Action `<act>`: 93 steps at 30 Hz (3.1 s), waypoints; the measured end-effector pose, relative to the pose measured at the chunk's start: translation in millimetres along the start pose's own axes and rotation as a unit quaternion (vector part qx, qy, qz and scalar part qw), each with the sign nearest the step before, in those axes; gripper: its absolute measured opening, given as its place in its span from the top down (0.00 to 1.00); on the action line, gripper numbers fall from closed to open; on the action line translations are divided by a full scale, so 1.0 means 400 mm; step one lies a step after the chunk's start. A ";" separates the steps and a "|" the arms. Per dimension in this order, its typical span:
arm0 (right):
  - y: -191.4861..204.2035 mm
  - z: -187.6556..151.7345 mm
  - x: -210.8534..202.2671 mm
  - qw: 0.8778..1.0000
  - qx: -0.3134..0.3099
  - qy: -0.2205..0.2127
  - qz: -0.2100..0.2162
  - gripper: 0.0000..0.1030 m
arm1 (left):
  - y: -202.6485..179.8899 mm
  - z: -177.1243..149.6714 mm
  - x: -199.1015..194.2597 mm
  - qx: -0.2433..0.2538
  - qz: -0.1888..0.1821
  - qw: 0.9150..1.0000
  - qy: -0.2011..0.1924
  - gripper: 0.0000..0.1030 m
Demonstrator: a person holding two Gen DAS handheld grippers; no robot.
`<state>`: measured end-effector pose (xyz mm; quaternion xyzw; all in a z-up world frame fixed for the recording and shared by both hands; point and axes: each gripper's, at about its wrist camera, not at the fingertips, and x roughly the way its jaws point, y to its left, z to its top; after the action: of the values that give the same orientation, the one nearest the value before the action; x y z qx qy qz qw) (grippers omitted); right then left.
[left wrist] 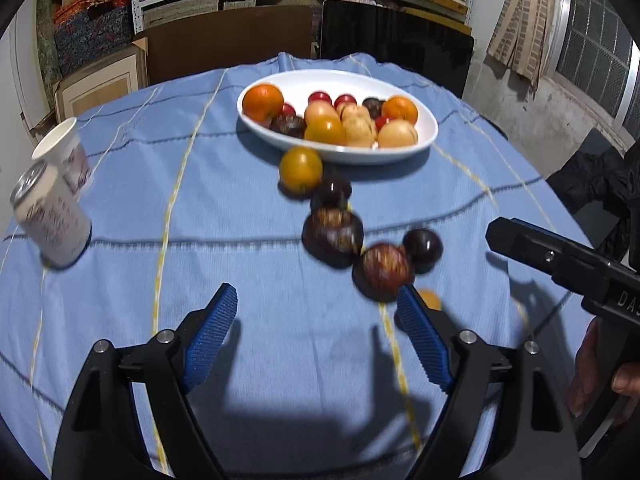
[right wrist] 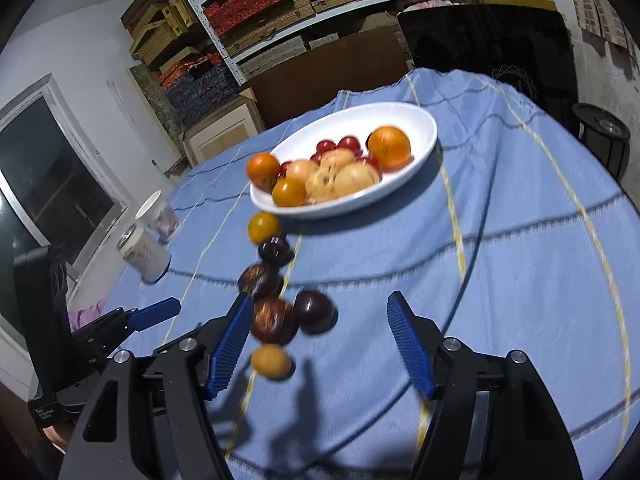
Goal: Organize fruits
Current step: 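Move the left tool toward a small tan fruit while the right tool approaches a dark purple fruit, then grasp the small tan fruit with the left tool while the right tool grasps the dark purple fruit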
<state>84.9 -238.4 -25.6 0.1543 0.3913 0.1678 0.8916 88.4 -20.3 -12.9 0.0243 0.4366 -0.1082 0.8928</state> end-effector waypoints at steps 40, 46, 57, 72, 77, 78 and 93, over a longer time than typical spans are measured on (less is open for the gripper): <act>0.080 -0.037 0.071 0.984 -0.135 0.044 -0.105 0.31 | 0.049 -0.035 0.025 -0.020 0.014 1.000 0.006 0.18; 0.076 -0.009 0.114 0.982 -0.135 0.057 -0.117 0.39 | 0.061 -0.035 0.023 -0.030 0.011 0.999 0.008 0.18; 0.110 0.026 0.186 0.984 -0.121 0.083 -0.099 0.55 | 0.051 -0.041 0.027 -0.020 0.010 1.000 0.011 0.18; 0.047 0.022 0.103 0.996 -0.053 0.039 -0.055 0.69 | 0.047 -0.043 0.026 -0.015 0.010 1.000 0.009 0.18; -0.024 -0.007 0.073 0.998 -0.015 0.030 -0.054 0.69 | 0.036 -0.045 0.025 -0.010 0.005 1.000 0.011 0.18; -0.029 -0.007 0.070 0.998 -0.012 0.031 -0.051 0.69 | 0.030 -0.046 0.024 -0.009 0.003 1.000 0.016 0.18; -0.030 0.005 0.003 0.999 -0.024 -0.012 -0.025 0.69 | -0.159 -0.044 0.059 0.032 -0.036 0.997 0.057 0.41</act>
<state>89.3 -248.9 -30.0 0.1249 0.3804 0.1533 0.9034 75.2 -84.0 -39.1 0.0432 0.4835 -0.1524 0.8609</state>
